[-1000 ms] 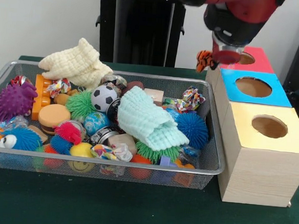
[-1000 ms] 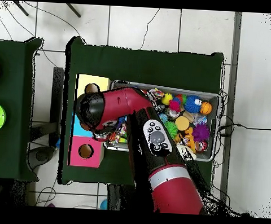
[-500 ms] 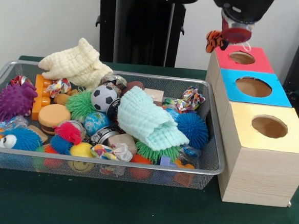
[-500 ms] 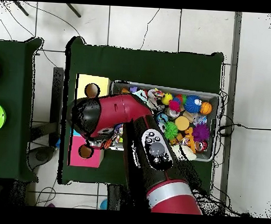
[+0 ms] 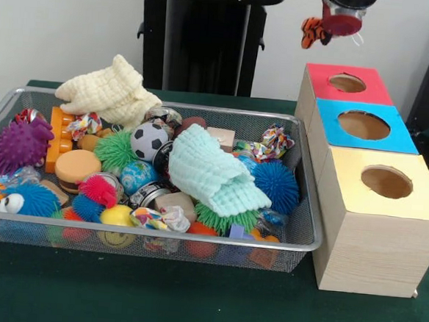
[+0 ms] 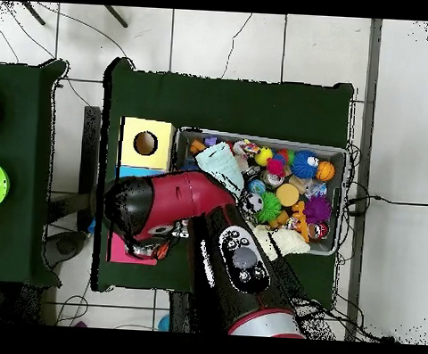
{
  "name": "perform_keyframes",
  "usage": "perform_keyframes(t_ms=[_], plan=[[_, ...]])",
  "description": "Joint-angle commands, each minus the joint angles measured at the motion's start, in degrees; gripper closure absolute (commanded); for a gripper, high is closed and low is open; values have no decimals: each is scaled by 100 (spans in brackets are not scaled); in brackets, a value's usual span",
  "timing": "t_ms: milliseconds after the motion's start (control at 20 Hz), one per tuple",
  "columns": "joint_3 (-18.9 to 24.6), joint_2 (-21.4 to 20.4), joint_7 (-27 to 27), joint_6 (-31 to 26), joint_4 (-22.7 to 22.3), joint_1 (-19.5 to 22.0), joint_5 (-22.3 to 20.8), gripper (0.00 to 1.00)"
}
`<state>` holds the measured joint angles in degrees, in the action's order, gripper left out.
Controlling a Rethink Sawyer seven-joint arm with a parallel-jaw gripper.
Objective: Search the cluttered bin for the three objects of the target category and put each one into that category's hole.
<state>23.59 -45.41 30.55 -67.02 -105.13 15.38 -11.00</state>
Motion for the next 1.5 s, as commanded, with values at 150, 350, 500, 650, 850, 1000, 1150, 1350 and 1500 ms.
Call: perform_keyframes(t_ms=[150,350,500,650,850,1000,1150,1350,1500], plan=[[549,419,1033,1548,-948,20,1013,100],[713,583,971,2088,-1092,68,1333,100],[817,679,947,2384,-1158,107,1449,100],[887,767,921,2591,-1148,143,1477,100],[803,935,873,2601,-1001,103,1279,100],[786,944,817,2610,-989,151,1178,100],[784,939,802,2599,-985,169,1142,100],[680,1075,767,2606,-901,111,998,100],[697,1145,741,2751,-921,134,968,100]])
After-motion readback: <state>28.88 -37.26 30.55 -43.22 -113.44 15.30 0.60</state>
